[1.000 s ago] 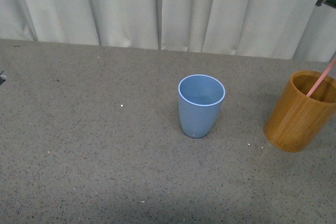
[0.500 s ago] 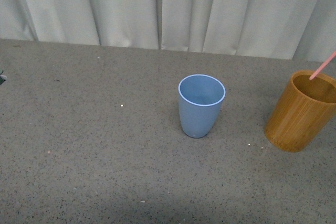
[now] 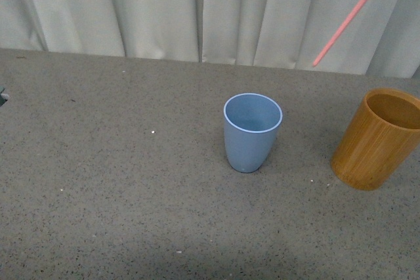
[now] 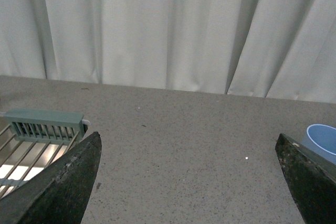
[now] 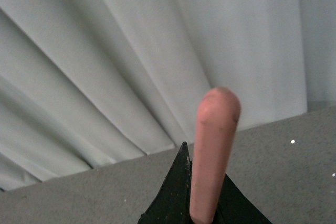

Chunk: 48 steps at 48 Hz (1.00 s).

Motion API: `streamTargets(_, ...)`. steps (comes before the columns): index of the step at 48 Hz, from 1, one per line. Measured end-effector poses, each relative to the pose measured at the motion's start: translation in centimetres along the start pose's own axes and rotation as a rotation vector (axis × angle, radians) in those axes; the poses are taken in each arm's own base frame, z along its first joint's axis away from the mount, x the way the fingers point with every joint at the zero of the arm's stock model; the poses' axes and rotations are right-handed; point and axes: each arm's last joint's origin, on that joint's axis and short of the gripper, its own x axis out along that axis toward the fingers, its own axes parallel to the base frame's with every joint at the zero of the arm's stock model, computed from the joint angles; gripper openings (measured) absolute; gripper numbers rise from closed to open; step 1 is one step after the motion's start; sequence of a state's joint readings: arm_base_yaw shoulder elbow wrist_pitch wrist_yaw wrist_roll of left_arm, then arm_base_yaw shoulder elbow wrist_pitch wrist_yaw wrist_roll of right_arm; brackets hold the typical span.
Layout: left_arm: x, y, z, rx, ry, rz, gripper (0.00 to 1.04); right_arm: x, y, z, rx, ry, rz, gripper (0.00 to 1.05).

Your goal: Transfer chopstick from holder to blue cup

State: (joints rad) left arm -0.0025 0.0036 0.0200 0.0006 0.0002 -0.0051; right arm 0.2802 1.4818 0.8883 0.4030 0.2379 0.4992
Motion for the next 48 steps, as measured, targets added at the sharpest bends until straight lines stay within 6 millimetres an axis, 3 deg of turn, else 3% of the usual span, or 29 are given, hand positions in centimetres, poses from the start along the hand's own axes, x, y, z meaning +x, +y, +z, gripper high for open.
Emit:
streamTargets(15, 0.0, 0.0, 0.0, 0.0, 0.0, 0.0, 0.98, 2.6, 1.8, -4.5, -0.044, 0.089, -0.011, 0.01)
streamTargets(30, 0.0, 0.0, 0.0, 0.0, 0.0, 0.0, 0.98, 4.5, 2.0, -6.1, -0.07, 0.115, -0.04, 0.01)
streamTargets(48, 0.0, 0.0, 0.0, 0.0, 0.0, 0.0, 0.98, 5.2, 2.2, -7.6, -0.083, 0.14, -0.047, 0.01)
